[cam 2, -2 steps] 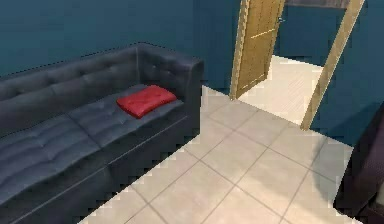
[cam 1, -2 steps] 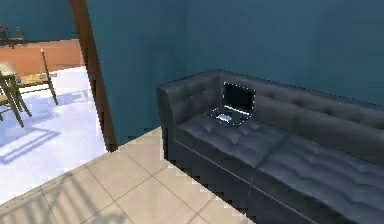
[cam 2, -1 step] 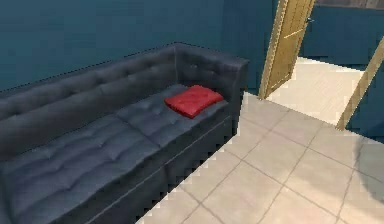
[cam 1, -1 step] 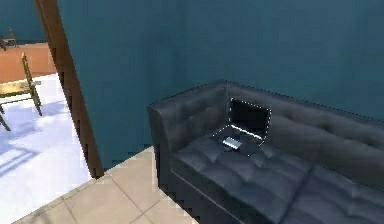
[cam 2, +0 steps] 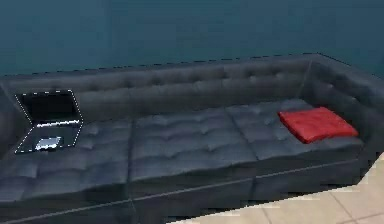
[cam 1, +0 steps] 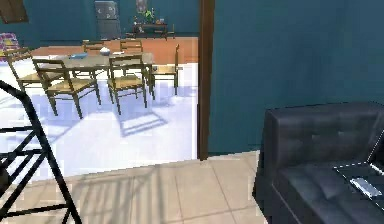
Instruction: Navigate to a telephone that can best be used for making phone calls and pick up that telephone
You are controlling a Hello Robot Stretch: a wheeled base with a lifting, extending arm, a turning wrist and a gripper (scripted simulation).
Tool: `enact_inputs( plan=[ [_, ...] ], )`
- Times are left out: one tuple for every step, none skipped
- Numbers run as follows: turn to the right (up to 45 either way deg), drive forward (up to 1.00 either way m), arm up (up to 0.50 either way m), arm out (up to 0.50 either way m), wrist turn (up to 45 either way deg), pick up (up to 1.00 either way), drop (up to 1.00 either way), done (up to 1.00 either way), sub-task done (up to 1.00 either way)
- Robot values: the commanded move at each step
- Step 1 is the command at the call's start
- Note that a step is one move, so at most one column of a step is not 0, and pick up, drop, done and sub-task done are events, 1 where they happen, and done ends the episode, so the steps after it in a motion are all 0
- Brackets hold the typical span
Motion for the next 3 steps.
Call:
enact_inputs(
  plan=[
    [0.0,1.0,0.0,0.0,0.0,0.0,0.0,0.0,0.0],
    [-21.0,0.0,0.0,0.0,0.0,0.0,0.0,0.0,0.0],
    [0.0,0.15,0.0,0.0,0.0,0.0,0.0,0.0,0.0]
  ],
)
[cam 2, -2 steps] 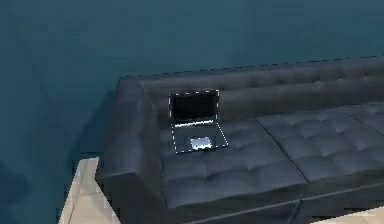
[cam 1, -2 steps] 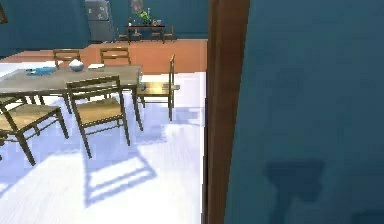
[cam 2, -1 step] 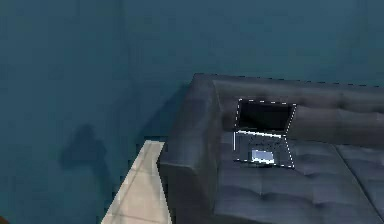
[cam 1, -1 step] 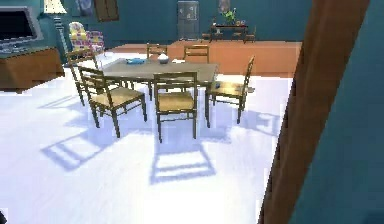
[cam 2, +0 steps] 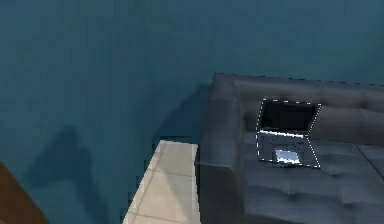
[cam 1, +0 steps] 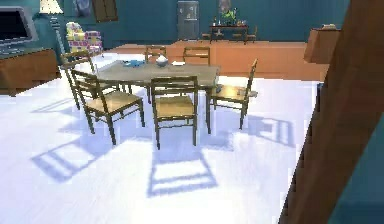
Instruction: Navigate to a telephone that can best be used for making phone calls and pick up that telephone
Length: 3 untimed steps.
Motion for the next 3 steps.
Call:
enact_inputs(
  plan=[
    [-39.0,0.0,0.0,0.0,0.0,0.0,0.0,0.0,0.0],
    [0.0,0.35,0.0,0.0,0.0,0.0,0.0,0.0,0.0],
    [-3.0,0.0,0.0,0.0,0.0,0.0,0.0,0.0,0.0]
  ],
)
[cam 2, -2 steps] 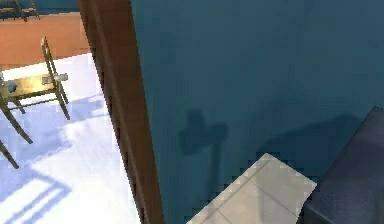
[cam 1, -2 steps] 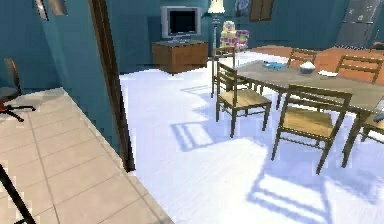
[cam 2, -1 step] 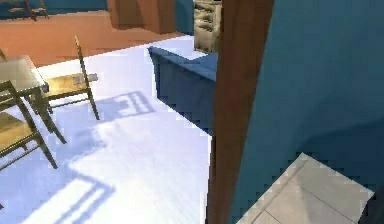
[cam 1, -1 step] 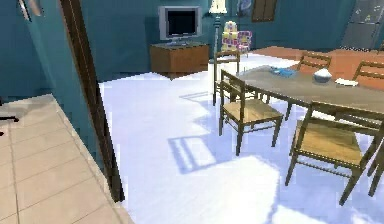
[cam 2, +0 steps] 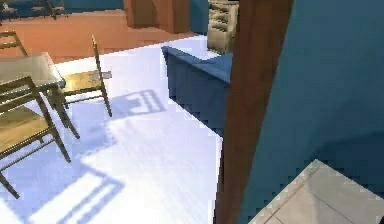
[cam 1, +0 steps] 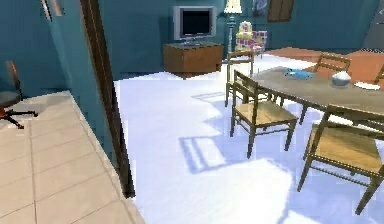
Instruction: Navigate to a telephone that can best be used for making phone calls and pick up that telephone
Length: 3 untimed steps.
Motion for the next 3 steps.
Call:
enact_inputs(
  plan=[
    [0.0,1.0,0.0,0.0,0.0,0.0,0.0,0.0,0.0],
    [0.0,0.35,0.0,0.0,0.0,0.0,0.0,0.0,0.0],
    [-6.0,0.0,0.0,0.0,0.0,0.0,0.0,0.0,0.0]
  ],
)
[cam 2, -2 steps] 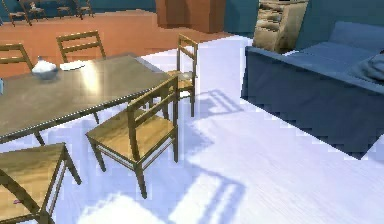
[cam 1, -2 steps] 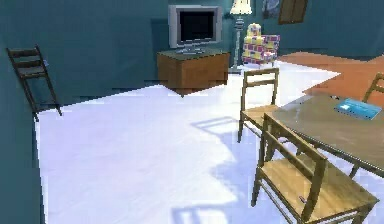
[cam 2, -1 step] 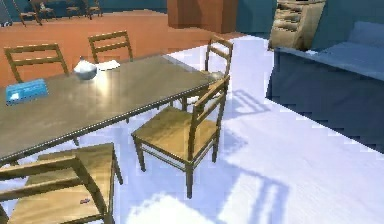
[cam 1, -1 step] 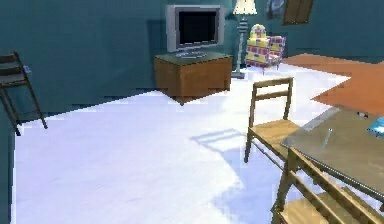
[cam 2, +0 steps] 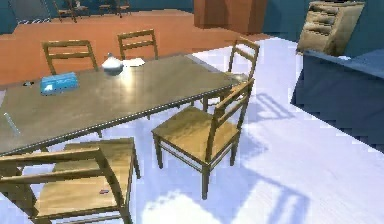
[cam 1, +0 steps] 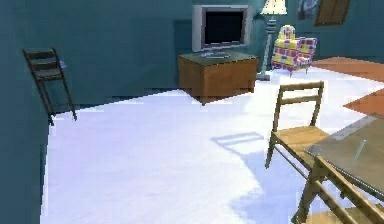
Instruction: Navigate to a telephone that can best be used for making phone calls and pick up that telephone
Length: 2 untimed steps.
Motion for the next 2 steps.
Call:
enact_inputs(
  plan=[
    [0.0,0.45,0.0,0.0,0.0,0.0,0.0,0.0,0.0],
    [6.0,0.0,0.0,0.0,0.0,0.0,0.0,0.0,0.0]
  ],
)
